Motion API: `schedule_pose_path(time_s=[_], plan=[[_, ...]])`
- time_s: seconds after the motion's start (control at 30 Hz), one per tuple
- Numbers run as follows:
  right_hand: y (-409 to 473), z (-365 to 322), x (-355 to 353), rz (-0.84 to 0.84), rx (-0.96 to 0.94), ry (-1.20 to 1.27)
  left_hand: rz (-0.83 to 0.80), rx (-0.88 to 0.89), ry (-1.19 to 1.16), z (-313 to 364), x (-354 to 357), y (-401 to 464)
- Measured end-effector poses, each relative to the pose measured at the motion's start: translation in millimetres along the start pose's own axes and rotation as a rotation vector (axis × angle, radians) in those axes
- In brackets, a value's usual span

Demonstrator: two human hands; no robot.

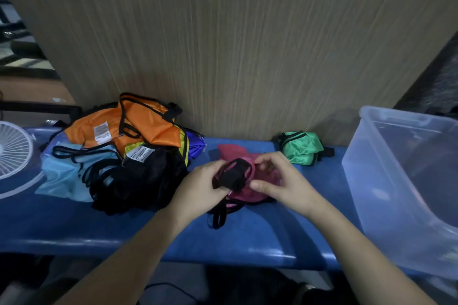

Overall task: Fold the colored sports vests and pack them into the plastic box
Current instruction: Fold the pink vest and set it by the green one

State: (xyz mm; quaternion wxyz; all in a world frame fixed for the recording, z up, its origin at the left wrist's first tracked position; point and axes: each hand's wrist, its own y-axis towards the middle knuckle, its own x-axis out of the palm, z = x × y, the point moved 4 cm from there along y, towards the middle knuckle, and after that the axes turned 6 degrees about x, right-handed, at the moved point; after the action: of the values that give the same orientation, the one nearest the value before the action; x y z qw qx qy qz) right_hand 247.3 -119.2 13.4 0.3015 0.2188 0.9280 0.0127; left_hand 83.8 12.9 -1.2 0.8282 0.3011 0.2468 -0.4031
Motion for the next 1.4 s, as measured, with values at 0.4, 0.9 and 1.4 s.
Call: schedule_pose_path(time_s=[0.4,0.9,1.4], plan=[[11.2,33.8,11.2,-0.081,0.288,-0.607,0.210,-0.322,-0.285,-26.8,-24.8,-3.1],[15.4,5.1,-28.2,0.309,0.173,-0.079,0.422,-0.251,-0.380,-28.3,-48.8,-9.7],[7.4,-28.7,8.4,0.000,0.272,0.331,0.060,0.180,0.016,23.0,-9.6,-8.6]])
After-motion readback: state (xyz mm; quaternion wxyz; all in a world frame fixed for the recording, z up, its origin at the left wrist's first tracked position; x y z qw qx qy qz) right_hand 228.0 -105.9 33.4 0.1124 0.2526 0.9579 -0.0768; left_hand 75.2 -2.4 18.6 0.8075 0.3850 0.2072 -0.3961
